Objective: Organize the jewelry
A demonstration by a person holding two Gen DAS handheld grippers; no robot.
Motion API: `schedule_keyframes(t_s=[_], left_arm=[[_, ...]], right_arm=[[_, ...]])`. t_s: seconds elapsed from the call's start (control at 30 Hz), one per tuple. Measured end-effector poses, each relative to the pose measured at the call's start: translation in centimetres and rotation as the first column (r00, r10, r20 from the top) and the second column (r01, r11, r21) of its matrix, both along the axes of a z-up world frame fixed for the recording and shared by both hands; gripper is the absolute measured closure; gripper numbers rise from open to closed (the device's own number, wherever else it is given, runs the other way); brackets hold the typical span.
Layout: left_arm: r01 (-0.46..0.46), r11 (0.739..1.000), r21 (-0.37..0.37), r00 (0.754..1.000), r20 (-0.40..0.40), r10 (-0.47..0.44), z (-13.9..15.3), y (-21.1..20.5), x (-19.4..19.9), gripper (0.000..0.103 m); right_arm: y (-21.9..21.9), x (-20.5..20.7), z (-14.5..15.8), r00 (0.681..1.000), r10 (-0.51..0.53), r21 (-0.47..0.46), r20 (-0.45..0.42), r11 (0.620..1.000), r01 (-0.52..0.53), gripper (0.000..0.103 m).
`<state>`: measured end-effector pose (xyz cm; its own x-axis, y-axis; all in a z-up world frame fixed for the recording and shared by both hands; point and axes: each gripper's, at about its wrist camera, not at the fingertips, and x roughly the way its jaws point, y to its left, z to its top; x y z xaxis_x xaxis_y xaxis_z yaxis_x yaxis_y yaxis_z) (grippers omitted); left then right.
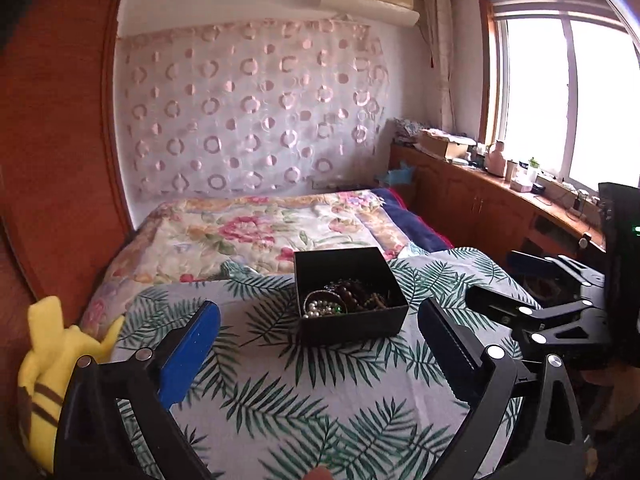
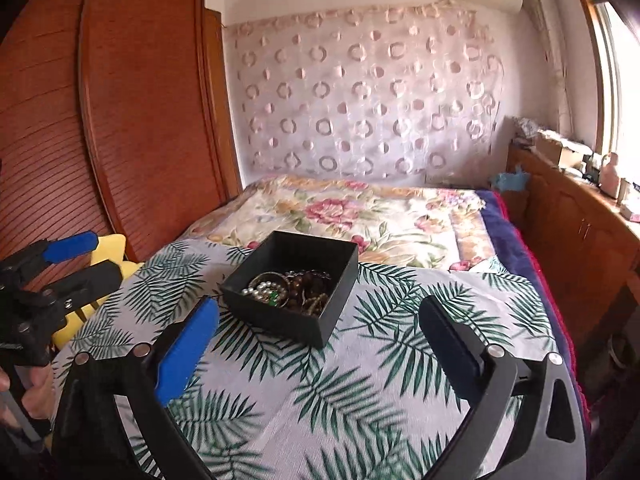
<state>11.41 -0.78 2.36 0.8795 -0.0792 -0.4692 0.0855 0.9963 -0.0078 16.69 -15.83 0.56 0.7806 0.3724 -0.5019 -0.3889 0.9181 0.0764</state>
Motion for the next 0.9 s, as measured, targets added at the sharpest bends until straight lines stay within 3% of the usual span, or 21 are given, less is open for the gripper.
schedule_keyframes(t_s=[0.13, 0.33, 0.9], left_arm=[[-0.031, 0.999, 0.035, 0.999, 0.023, 0.030, -0.2, -0.7, -2.8, 0.008], [-0.057, 0.998, 0.018, 0.998, 0.020, 0.057, -0.8, -0.7, -5.7, 0.008], [-0.092, 0.996, 0.015, 0.996, 0.019, 0.092, -1.3, 0.4, -8.1, 0.007]], right_arm=[[-0.7, -3.6, 0.1, 0.999, -0.044, 0.018, 0.020, 0.999, 0.044, 0.002], [-2.3, -7.9, -0.1, 0.996, -0.084, 0.068, 0.042, 0.994, 0.081, 0.002], [-2.3, -10.7, -0.4, 0.988, -0.130, 0.047, 0.089, 0.991, 0.126, 0.002]])
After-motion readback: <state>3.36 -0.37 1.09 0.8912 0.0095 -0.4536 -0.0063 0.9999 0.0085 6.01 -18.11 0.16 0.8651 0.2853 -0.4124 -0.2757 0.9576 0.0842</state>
